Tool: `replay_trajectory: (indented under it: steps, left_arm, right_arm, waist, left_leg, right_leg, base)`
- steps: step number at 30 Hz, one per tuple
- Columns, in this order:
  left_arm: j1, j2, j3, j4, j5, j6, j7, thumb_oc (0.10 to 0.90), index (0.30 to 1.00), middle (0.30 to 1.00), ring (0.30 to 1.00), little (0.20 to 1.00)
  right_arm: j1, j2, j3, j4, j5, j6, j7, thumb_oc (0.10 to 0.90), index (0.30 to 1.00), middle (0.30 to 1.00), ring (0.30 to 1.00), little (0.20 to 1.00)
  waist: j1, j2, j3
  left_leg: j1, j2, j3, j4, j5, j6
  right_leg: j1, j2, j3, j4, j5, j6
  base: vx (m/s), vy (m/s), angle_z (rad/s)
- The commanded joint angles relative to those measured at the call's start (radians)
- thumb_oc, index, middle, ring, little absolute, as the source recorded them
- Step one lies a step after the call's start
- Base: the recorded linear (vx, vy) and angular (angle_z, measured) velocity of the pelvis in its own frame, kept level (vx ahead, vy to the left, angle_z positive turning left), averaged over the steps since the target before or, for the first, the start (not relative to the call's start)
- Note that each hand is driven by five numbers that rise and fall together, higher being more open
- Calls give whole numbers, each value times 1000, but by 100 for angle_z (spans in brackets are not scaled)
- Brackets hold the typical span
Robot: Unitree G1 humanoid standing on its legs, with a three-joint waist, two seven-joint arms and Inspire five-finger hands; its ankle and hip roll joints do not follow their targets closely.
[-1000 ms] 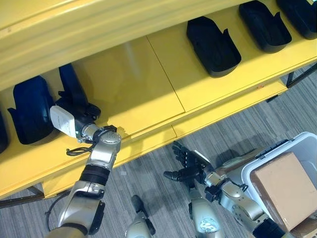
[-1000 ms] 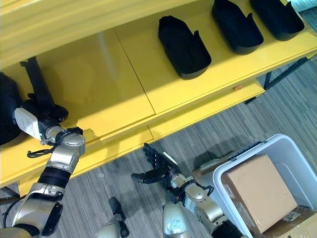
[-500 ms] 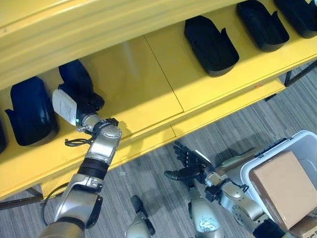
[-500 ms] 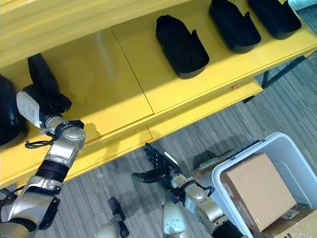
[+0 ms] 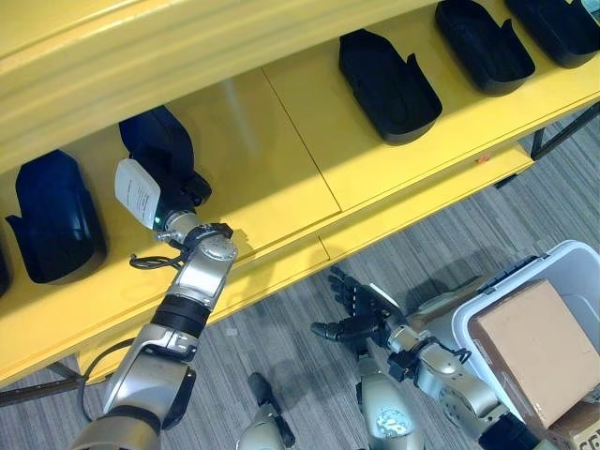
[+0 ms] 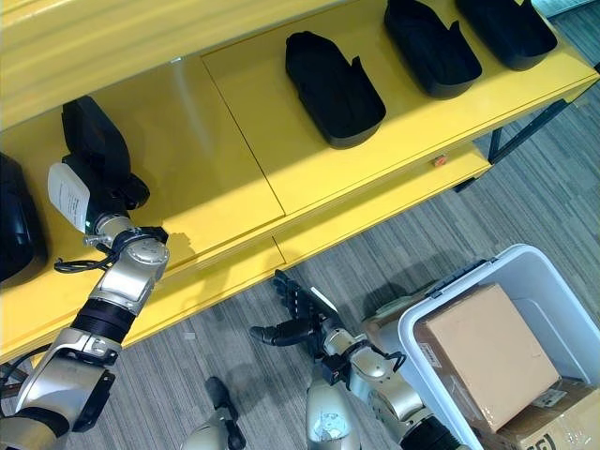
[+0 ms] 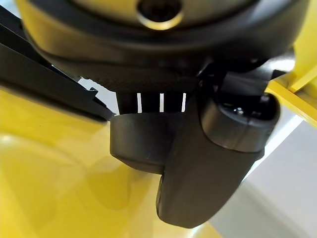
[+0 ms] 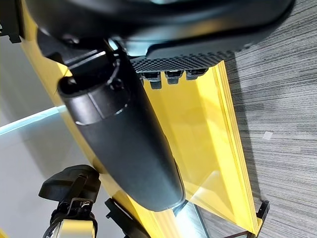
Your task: Move parts from the plastic box to the shelf.
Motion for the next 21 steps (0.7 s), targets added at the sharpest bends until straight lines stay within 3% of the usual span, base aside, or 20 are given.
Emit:
replay_trajectory:
  steps: [1,15,21]
  left_arm:
    - [-113,102,-29,14,137,-43,-3,400,300,300,300,300]
    - [-83,137,-65,-13,244,32,-63,400,300,300,300,300]
    - [-72,154,-64,3,247,27,-72,400,300,300,300,300]
  right_arm:
    - [-15,55,8,-125,41,-85,25,900,1000,1000,1000,1000]
    - [-26,53,-2,-109,44,-92,28,900,1000,1000,1000,1000]
    - [-25,48,-8,-105,41,-89,32,900,1000,1000,1000,1000]
  waist:
    - [-14,-33,-73]
    - [-9,-27,-72]
    - [-11,-20,-73]
  left_leg:
    - [45,65,17,-7,-27,-8]
    - [43,64,13,-7,-27,-8]
    - [46,62,14,-7,-28,-9]
  right_leg:
    - [18,-44,14,10,-89,36]
    - [18,-47,8,8,-87,34]
    - [20,-49,8,8,-87,35]
  base:
    - [0,0,0]
    - [0,0,0]
    - [0,0,0]
